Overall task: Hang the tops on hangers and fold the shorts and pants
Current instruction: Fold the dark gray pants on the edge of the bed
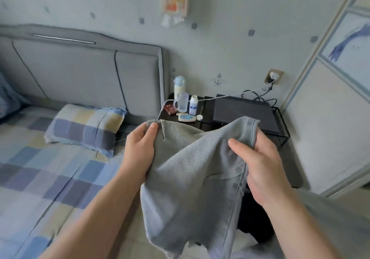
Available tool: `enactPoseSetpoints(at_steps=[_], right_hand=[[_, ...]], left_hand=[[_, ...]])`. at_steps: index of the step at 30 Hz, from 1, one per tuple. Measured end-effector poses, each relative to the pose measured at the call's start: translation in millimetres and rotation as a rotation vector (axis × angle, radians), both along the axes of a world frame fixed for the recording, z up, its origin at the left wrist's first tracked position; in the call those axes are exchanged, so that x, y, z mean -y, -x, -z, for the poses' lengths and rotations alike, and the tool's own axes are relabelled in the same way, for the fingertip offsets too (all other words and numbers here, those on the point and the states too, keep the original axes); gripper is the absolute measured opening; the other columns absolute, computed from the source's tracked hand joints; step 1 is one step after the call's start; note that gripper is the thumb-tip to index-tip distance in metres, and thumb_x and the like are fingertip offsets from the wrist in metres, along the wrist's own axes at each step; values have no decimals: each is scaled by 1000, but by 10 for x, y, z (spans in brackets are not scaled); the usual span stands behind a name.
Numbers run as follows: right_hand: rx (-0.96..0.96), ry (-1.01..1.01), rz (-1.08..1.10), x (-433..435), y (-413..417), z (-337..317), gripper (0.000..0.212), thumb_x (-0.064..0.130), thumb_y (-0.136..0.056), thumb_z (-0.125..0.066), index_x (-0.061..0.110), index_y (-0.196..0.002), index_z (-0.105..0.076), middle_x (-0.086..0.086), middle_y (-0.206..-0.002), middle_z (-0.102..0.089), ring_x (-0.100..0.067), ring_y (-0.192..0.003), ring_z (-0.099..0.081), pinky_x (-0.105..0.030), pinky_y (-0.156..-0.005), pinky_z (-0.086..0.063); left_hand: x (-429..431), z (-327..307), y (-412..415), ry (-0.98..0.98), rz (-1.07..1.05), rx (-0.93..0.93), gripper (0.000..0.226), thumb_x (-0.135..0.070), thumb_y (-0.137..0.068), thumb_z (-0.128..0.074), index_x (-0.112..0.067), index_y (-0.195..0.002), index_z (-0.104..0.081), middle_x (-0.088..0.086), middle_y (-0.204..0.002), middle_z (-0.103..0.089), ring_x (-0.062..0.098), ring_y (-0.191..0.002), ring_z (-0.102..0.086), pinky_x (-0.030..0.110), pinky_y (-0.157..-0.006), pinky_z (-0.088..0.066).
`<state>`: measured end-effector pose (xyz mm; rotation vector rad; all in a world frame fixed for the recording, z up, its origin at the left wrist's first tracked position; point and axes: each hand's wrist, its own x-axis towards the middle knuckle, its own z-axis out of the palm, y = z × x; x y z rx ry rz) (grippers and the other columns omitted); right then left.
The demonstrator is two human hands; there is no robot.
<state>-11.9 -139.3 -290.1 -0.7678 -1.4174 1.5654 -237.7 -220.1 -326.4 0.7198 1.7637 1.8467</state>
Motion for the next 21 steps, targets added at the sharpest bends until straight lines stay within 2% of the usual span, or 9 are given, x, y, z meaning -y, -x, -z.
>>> enactPoseSetpoints(at_steps=[3, 5, 9, 12, 16, 18, 21], right_hand=[[-23, -153, -86, -52, 240, -369, 18, 18, -83, -67, 19, -100, -71, -12, -99, -75, -29, -97, -72, -40, -80, -58], [-33, -255, -150, -41, 484, -662, 21, 16, -86, -65, 20, -105, -72, -8, -102, -75, -26, -100, -72, -36, -83, -56], [-44, -444, -273, 122, 1146, -1291, 23, 17, -88, -63, 21, -109, -70, -5, -105, -75, -23, -103, -71, -44, -91, -56], [-83, -543, -353, 358, 1705, -1700, 23, 17, -88, -62, 24, -109, -70, -3, -105, -76, -20, -102, -71, -42, -92, -56], [-140, -647, -432, 843, 2496, -2145, 28, 24, -87, -63, 28, -114, -68, 2, -108, -75, -17, -105, -70, -48, -97, -53], [-178, -662, -489, 1133, 2901, -2344, 30, 26, -86, -63, 32, -116, -67, 6, -109, -75, -14, -105, -70, -46, -97, -54], [-214, -625, -639, 1578, 3512, -2543, 35, 28, -89, -65, 40, -121, -63, 11, -116, -73, -10, -109, -69, -39, -97, -53]], left_hand=[[-52, -463, 258, -114, -40, -15, 29, -33, -99, -55, -18, -80, -69, -1, -74, -65, 16, -75, -57, 40, -73, -49], [-21, -780, 478, -205, -128, -6, 31, -32, -101, -54, -13, -78, -63, 1, -73, -57, 16, -73, -50, 38, -70, -44], [299, -1474, 1066, -377, -254, -66, 29, -32, -98, -54, -8, -86, -64, 6, -82, -56, 18, -78, -49, 38, -73, -44], [723, -1950, 1561, -455, -291, -148, 26, -36, -94, -57, -14, -89, -69, 6, -84, -62, 19, -80, -54, 40, -76, -47], [1471, -2491, 2212, -523, -322, -288, 22, -37, -94, -58, -23, -98, -74, 5, -88, -66, 21, -82, -59, 40, -76, -51], [1888, -2729, 2511, -538, -314, -349, 19, -38, -92, -59, -29, -100, -74, 3, -90, -68, 22, -83, -60, 41, -76, -51], [2550, -2991, 2961, -502, -282, -456, 22, -41, -91, -61, -37, -110, -71, 6, -106, -72, 22, -91, -66, 41, -82, -53]])
